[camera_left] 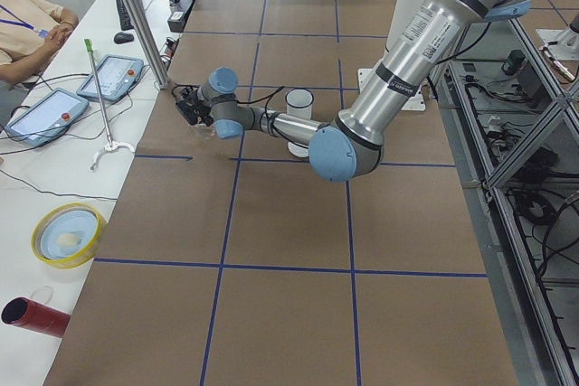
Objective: Place funnel on cup
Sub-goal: 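Move the left gripper to the glass funnel farther from the robot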
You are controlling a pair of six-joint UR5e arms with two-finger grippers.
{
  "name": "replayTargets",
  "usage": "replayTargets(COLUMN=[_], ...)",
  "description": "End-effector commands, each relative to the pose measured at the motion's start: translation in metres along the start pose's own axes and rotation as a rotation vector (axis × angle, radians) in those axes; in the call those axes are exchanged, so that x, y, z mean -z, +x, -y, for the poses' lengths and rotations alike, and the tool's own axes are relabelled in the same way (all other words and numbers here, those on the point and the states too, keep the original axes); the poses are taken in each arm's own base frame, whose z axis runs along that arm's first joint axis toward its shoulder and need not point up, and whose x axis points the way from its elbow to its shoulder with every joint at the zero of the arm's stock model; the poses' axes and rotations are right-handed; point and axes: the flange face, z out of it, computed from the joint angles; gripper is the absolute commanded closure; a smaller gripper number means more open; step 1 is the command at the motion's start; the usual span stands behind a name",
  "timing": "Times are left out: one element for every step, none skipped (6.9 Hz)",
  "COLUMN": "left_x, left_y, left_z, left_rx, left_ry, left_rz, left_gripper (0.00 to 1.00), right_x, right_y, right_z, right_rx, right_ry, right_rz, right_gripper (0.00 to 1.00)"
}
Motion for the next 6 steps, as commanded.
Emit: replayTargets(left_x=[-0.018,-0.023,-0.03,-0.031,-0.037,-0.038], left_y=[-0.017,-0.021,-0.019,-0.021,-0.021,-0.022], left_z=[-0.014,-0.016,-0.018,-0.016,-0.014,-0.013], left_rx=[0.056,0.056,0.056,0.055,0.056,0.055], left_ry=[0.01,0.009,0.01,0.009,0.011,0.018], left_rz=[-0.051,-0.042,-0.038,-0.042,-0.042,-0.051], left_gripper=[0.02,0.02,0.06,0.11,0.14,0.36], right_x=[0.0,0.0,0.0,0.0,0.0,0.0], right_y=[0.0,0.0,0.0,0.0,0.0,0.0], right_z=[0.0,0.0,0.0,0.0,0.0,0.0], right_rx=[0.0,0.0,0.0,0.0,0.0,0.0], right_ry=[0.0,0.0,0.0,0.0,0.0,0.0], right_rz=[0.0,0.0,0.0,0.0,0.0,0.0], right_gripper=[0.0,0.0,0.0,0.0,0.0,0.0])
